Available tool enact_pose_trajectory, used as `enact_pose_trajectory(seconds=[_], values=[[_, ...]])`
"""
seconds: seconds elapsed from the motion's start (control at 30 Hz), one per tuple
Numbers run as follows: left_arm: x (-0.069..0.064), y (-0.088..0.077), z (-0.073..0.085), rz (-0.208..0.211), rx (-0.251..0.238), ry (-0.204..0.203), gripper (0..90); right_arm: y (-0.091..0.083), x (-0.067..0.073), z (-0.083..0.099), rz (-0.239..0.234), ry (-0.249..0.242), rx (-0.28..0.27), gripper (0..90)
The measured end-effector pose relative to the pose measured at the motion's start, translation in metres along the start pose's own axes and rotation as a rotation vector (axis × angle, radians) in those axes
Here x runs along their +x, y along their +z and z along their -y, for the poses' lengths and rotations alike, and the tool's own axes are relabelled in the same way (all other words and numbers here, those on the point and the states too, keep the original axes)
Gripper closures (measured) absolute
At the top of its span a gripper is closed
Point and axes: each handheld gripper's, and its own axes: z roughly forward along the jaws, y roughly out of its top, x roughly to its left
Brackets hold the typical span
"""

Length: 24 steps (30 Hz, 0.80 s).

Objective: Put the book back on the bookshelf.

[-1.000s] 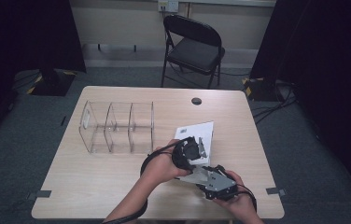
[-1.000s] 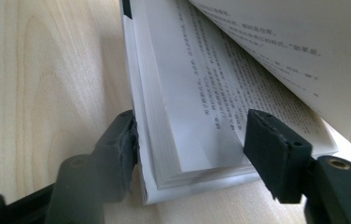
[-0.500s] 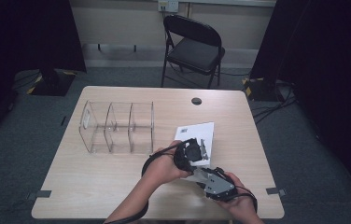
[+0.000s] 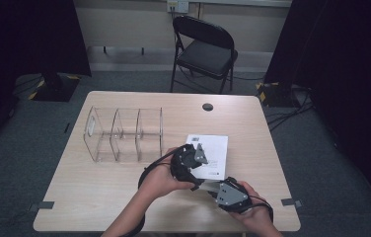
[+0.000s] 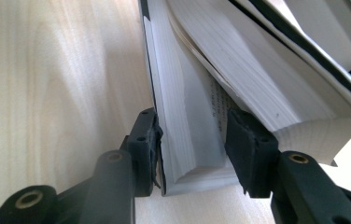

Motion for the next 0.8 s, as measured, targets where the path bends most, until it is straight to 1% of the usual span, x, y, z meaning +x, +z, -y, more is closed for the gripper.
enact_pose_trajectory(seconds=[0.03, 0.07, 0.1, 0.13, 0.17, 0.2, 0.23, 0.27, 0.3, 0.33, 0.37, 0.4, 0.43, 0.47, 0.5, 0.53, 0.57, 0.6, 0.63, 0.7, 0.73, 0.8], values=[[0.002, -0.007, 0.006, -0.010, 0.005, -0.016, 21.8, -0.002, 0.001, -0.001, -0.007, -0.002, 0.009, 56.0], [0.002, -0.007, 0.006, -0.010, 0.005, -0.016, 20.3, -0.002, 0.001, -0.001, -0.007, -0.002, 0.009, 56.0], [0.003, -0.012, 0.009, 0.003, -0.001, -0.025, 20.3, -0.003, 0.001, -0.001, -0.014, -0.013, 0.012, 56.1], [0.003, -0.015, 0.013, 0.000, -0.005, -0.041, 20.5, -0.005, 0.000, -0.002, -0.016, -0.012, 0.007, 56.3], [0.004, -0.023, 0.022, -0.005, -0.022, -0.047, 17.9, -0.009, -0.002, -0.004, -0.022, -0.005, 0.003, 57.1], [0.005, -0.027, 0.027, -0.015, -0.037, -0.051, 17.9, -0.012, -0.003, -0.005, -0.027, 0.004, -0.001, 57.4], [0.005, -0.031, 0.032, -0.015, -0.054, -0.055, 17.4, -0.014, -0.005, -0.007, -0.031, 0.007, -0.005, 58.2], [0.006, -0.036, 0.037, -0.006, -0.068, -0.059, 16.6, -0.017, -0.005, -0.009, -0.032, 0.005, -0.003, 58.8], [0.006, -0.036, 0.037, -0.006, -0.068, -0.059, 16.1, -0.019, -0.007, -0.010, -0.038, 0.006, -0.003, 58.9], [0.007, -0.041, 0.041, 0.005, -0.063, -0.058, 16.1, -0.021, -0.008, -0.011, -0.050, 0.010, 0.000, 59.0], [0.007, -0.044, 0.045, 0.010, -0.063, -0.070, 16.1, -0.021, -0.008, -0.011, -0.050, 0.010, 0.000, 59.0], [0.007, -0.046, 0.049, 0.008, -0.049, -0.074, 16.1, -0.023, -0.008, -0.013, -0.054, 0.009, 0.001, 59.2], [0.008, -0.049, 0.056, 0.000, -0.044, -0.074, 16.2, -0.027, -0.010, -0.016, -0.071, 0.010, 0.006, 59.8], [0.008, -0.049, 0.056, 0.000, -0.044, -0.074, 16.3, -0.027, -0.010, -0.016, -0.071, 0.010, 0.006, 59.8], [0.008, -0.049, 0.060, -0.005, -0.042, -0.077, 16.3, -0.032, -0.013, -0.020, -0.079, 0.017, 0.005, 60.8], [0.009, -0.050, 0.064, -0.011, -0.050, -0.080, 16.3, -0.032, -0.013, -0.020, -0.079, 0.017, 0.005, 60.8], [0.009, -0.051, 0.067, -0.007, -0.056, -0.080, 16.2, -0.035, -0.015, -0.021, -0.084, 0.025, 0.002, 61.3], [0.009, -0.051, 0.074, -0.005, -0.047, -0.083, 16.2, -0.040, -0.018, -0.025, -0.087, 0.035, 0.002, 62.8], [0.009, -0.051, 0.074, -0.005, -0.047, -0.083, 16.2, -0.042, -0.020, -0.027, -0.087, 0.029, 0.004, 63.3], [0.009, -0.046, 0.084, 0.010, -0.055, -0.089, 16.3, -0.045, -0.025, -0.030, -0.103, 0.048, 0.001, 63.6], [0.009, -0.046, 0.084, 0.010, -0.055, -0.089, 16.2, -0.045, -0.025, -0.030, -0.103, 0.048, 0.001, 63.6], [0.010, -0.042, 0.092, 0.023, -0.054, -0.097, 16.2, -0.047, -0.029, -0.033, -0.109, 0.048, 0.010, 64.2]])
